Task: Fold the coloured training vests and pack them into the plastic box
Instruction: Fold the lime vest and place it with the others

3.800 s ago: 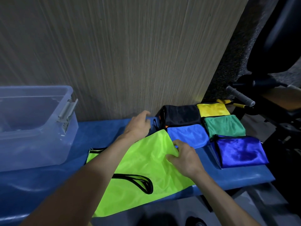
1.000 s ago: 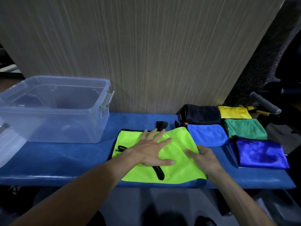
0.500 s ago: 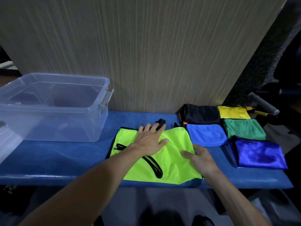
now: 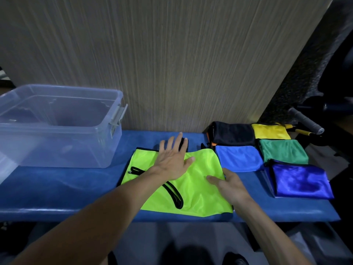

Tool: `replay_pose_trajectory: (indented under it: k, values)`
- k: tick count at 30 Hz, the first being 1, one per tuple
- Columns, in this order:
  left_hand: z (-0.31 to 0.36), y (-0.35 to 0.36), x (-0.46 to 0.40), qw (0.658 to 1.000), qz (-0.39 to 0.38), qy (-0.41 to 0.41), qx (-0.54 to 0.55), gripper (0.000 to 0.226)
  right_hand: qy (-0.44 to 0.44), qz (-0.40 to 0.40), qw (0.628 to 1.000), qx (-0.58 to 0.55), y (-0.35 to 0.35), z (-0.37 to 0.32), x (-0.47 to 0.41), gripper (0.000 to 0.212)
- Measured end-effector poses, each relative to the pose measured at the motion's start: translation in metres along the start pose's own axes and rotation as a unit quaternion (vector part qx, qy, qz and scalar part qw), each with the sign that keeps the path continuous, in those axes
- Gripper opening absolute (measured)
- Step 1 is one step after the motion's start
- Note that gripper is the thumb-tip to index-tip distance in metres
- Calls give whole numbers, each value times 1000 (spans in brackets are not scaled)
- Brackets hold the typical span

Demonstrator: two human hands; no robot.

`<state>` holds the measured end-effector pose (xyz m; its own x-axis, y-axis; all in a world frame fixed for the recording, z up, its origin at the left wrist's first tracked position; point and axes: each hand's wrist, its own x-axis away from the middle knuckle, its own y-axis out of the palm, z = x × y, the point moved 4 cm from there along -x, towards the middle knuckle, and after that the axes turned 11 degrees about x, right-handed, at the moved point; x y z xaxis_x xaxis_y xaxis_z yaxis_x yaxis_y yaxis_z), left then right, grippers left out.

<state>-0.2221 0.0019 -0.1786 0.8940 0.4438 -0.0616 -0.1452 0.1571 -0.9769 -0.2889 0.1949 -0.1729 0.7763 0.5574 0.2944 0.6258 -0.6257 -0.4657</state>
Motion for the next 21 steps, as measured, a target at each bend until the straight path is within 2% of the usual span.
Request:
replay_pose_trajectory:
  k: [2,4,7,9,12,14,16,18,20,21]
  values:
    - [7,-8,11,998,35,59,9,78,3,0,1000,-5,1,-1,-1,14]
    - [10,-6,23,994,30,103,15,81,5,-6,1000,-13,2,-2,-1,16]
    - [-2,2,33,995,-38,91,26,85,4,-19,999,-30,5,-6,3,20]
    - [-11,-8,38,993,-25,100,66,81,-5,-26,999,-47,7,-15,5,20]
    - [-25,-32,47,972,33,125,198,49,-27,-24,997,-72,10,-37,11,18]
    - [-41,-45,54,950,67,103,288,22,-52,-19,997,-59,19,-53,12,15]
    - [-61,-54,62,903,69,22,423,16,-94,-6,995,-22,35,-76,15,18]
    - [-79,-64,70,826,66,-54,558,18,-136,-10,990,27,63,-99,14,35]
    - [-93,-69,80,741,49,-120,659,25,-167,-38,980,99,101,-119,17,42]
    - [-95,-65,81,710,22,-151,688,33,-178,-56,974,129,116,-122,17,44]
